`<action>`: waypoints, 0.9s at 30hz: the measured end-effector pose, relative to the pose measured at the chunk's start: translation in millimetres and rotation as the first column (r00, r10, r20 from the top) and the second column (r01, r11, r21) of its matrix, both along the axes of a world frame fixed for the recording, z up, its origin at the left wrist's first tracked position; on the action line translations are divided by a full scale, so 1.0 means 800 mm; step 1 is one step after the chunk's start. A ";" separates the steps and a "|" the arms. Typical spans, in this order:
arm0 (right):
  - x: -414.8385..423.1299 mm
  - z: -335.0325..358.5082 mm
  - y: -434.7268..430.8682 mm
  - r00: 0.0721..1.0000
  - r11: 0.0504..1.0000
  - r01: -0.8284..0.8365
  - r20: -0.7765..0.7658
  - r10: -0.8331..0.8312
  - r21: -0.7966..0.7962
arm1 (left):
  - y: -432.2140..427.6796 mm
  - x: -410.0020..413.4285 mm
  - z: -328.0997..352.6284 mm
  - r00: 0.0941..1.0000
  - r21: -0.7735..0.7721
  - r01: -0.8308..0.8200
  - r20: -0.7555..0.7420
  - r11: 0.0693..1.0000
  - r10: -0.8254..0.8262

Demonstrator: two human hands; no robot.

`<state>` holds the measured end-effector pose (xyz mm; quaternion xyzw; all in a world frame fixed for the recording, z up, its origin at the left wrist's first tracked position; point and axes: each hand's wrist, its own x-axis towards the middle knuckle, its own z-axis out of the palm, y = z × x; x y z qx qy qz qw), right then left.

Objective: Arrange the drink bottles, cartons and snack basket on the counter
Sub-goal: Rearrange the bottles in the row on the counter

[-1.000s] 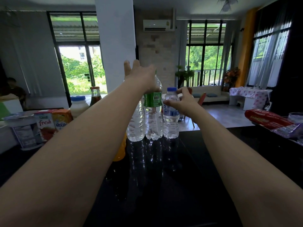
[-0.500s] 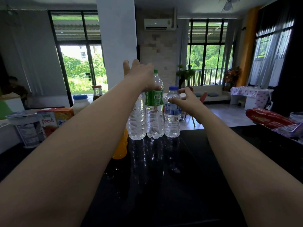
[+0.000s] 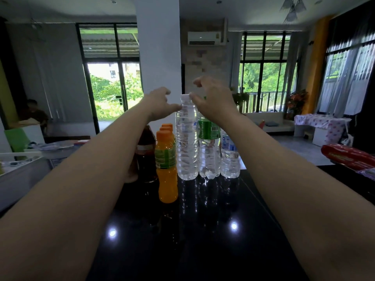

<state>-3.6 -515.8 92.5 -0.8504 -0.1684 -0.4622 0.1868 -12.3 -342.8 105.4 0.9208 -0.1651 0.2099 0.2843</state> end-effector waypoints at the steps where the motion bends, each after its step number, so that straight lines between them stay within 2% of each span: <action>1: 0.006 0.007 0.007 0.997 0.997 0.050 -0.054 -0.054 -0.062 | 0.002 0.001 -0.001 1.000 0.007 0.012 -0.021 1.000 -0.012; 5: 0.025 0.026 0.024 0.943 0.942 0.189 -0.217 -0.253 -0.277 | 0.001 0.007 -0.005 0.995 0.028 0.066 -0.077 0.997 -0.063; 8: 0.027 0.031 0.026 0.925 0.962 0.130 -0.321 -0.205 -0.239 | -0.010 0.016 -0.010 0.993 0.098 0.090 -0.089 0.991 -0.081; 10: 0.027 0.032 0.024 0.922 0.976 0.095 -0.351 -0.160 -0.196 | -0.019 0.021 -0.013 0.996 0.130 0.088 -0.041 0.988 -0.083; 14: 0.028 0.029 0.018 0.919 0.987 0.040 -0.382 -0.097 -0.154 | -0.025 0.027 -0.017 0.997 0.075 0.074 0.020 0.994 -0.076; 21: 0.028 0.022 0.016 0.935 0.973 0.056 -0.329 -0.129 -0.224 | -0.011 0.024 -0.005 0.980 0.069 0.144 -0.146 0.987 -0.133; 27: 0.025 0.021 0.012 0.932 0.975 0.052 -0.339 -0.126 -0.218 | -0.023 0.022 -0.012 0.993 -0.002 0.103 -0.052 0.995 -0.103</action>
